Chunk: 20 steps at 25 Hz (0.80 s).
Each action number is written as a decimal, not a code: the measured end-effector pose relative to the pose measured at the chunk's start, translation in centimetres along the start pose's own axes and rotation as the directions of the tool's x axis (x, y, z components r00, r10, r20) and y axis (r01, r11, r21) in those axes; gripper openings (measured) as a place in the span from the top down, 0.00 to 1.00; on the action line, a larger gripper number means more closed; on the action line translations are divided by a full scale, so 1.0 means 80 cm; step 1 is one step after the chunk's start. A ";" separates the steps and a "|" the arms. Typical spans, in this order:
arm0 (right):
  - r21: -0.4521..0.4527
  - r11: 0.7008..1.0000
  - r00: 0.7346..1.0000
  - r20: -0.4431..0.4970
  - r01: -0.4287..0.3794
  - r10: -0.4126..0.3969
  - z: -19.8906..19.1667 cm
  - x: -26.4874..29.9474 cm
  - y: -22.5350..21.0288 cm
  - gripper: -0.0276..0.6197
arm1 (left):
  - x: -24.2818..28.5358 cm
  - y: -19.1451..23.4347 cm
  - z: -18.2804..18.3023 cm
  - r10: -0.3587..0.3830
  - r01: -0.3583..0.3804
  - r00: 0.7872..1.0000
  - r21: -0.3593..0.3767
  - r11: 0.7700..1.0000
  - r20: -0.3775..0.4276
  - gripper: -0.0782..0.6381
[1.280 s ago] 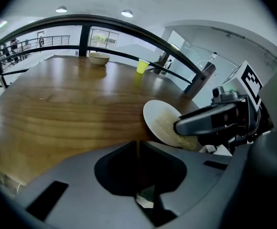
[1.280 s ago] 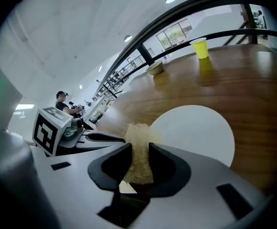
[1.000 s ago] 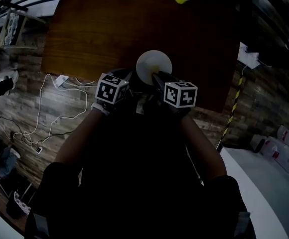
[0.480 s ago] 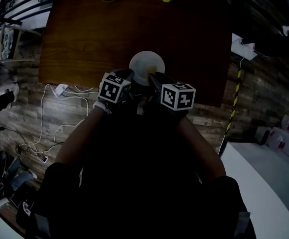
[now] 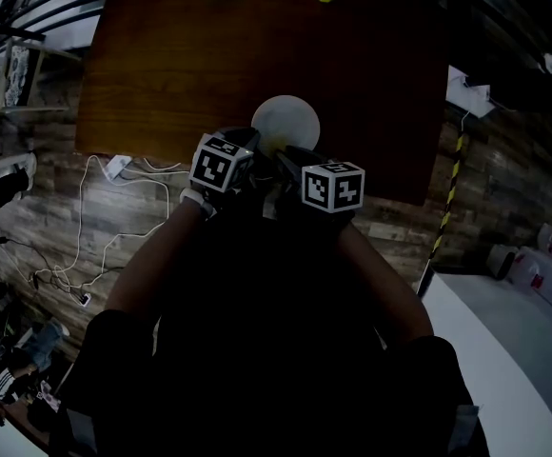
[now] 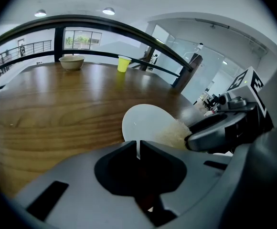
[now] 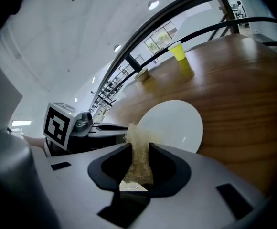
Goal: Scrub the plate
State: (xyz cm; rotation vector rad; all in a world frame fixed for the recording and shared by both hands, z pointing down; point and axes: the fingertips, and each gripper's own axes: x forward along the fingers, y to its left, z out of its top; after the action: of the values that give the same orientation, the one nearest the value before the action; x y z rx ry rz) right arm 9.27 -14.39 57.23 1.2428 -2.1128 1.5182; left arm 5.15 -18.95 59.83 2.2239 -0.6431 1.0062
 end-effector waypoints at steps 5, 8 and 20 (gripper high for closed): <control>0.009 0.998 0.997 0.045 0.057 -0.057 0.008 -0.034 -0.032 0.77 | -0.001 -0.001 -0.003 0.000 0.000 1.000 -0.004 1.000 -0.003 0.84; -0.013 0.995 0.992 0.073 0.102 -0.101 0.015 -0.054 -0.051 0.77 | 0.000 -0.002 -0.002 0.002 -0.002 1.000 -0.002 1.000 -0.002 0.84; 0.054 0.977 0.945 0.248 0.206 -0.213 0.066 -0.144 -0.077 0.77 | -0.081 0.023 0.050 0.105 -0.117 0.981 0.069 0.991 0.163 0.84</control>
State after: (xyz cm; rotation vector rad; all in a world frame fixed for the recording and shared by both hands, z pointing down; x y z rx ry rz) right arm 22.26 -13.91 51.68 1.6911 -2.0295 1.3626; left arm 2.09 -21.89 53.23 2.3771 -0.8197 0.9280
